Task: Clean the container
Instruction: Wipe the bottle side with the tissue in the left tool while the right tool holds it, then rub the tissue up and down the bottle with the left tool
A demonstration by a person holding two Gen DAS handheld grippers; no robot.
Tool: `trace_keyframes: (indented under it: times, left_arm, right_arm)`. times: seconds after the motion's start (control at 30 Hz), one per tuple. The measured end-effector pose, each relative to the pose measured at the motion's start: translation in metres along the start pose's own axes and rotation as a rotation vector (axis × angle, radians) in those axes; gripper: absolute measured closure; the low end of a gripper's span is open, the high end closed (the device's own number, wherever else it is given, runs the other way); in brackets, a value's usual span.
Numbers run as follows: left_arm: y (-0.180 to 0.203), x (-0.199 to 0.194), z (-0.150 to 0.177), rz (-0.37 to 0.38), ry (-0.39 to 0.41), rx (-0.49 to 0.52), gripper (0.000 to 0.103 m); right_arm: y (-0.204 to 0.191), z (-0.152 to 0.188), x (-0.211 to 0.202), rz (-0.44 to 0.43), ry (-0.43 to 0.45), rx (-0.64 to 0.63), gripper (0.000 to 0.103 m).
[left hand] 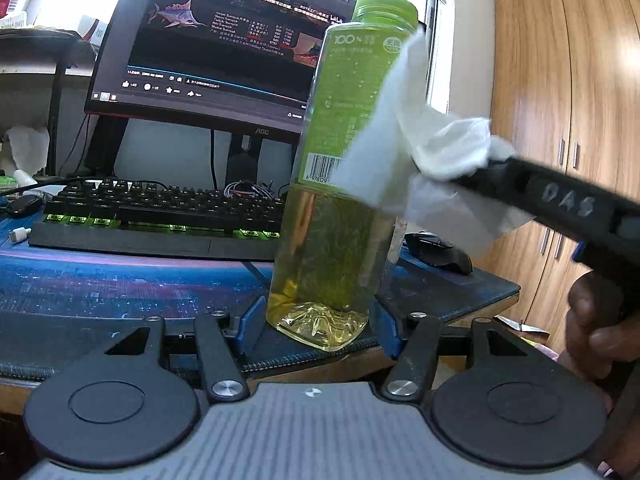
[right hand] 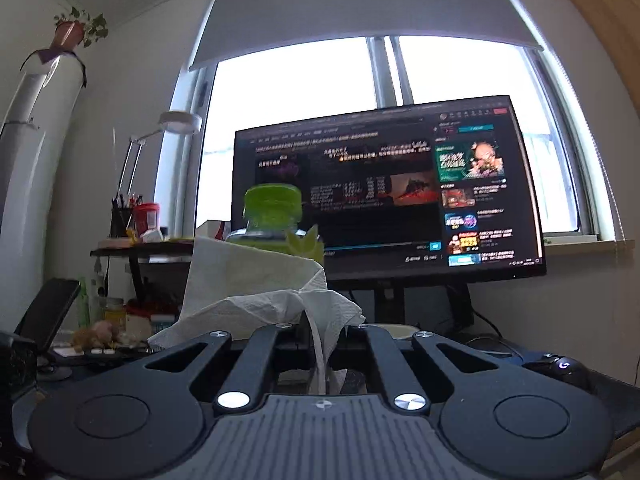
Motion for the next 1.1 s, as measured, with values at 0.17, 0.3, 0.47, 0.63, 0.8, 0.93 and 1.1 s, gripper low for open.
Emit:
trace_keyframes:
  times: [0.17,0.3,0.47,0.63,0.8,0.93,1.1]
  left_arm:
    - [0.000,0.000,0.001,-0.001,0.003,0.000,0.041]
    - [0.001,-0.001,0.002,-0.001,0.004,0.003,0.042]
    - [0.000,0.000,0.002,0.004,0.006,0.003,0.042]
    - [0.000,0.000,0.003,0.005,0.006,0.007,0.042]
    - [0.000,0.000,0.004,0.006,0.008,0.010,0.042]
    - [0.001,0.000,0.005,0.002,0.010,0.019,0.042]
    - [0.002,0.000,0.005,0.000,0.010,0.023,0.042]
  right_arm:
    - [0.003,0.009,0.007,0.013,-0.043,0.003,0.097]
    - [0.005,0.010,0.007,0.021,-0.048,0.011,0.097]
    - [0.001,0.003,0.002,0.001,-0.011,0.007,0.097]
    - [0.000,0.009,0.007,0.014,-0.045,-0.011,0.096]
    - [0.007,0.016,0.011,0.029,-0.072,0.003,0.096]
    - [0.005,0.019,0.014,0.039,-0.091,-0.017,0.096]
    - [0.003,0.010,0.006,0.031,-0.054,-0.024,0.096]
Point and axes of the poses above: each gripper's, at about its wrist camera, not at the fingertips, and x roughly the way its jaws point, y to its right, z to its underside, the point moved 2 cm from there along x, roughly the way its jaws point, and after that the axes turned 9 degrees about -x, right-handed, at the moved point
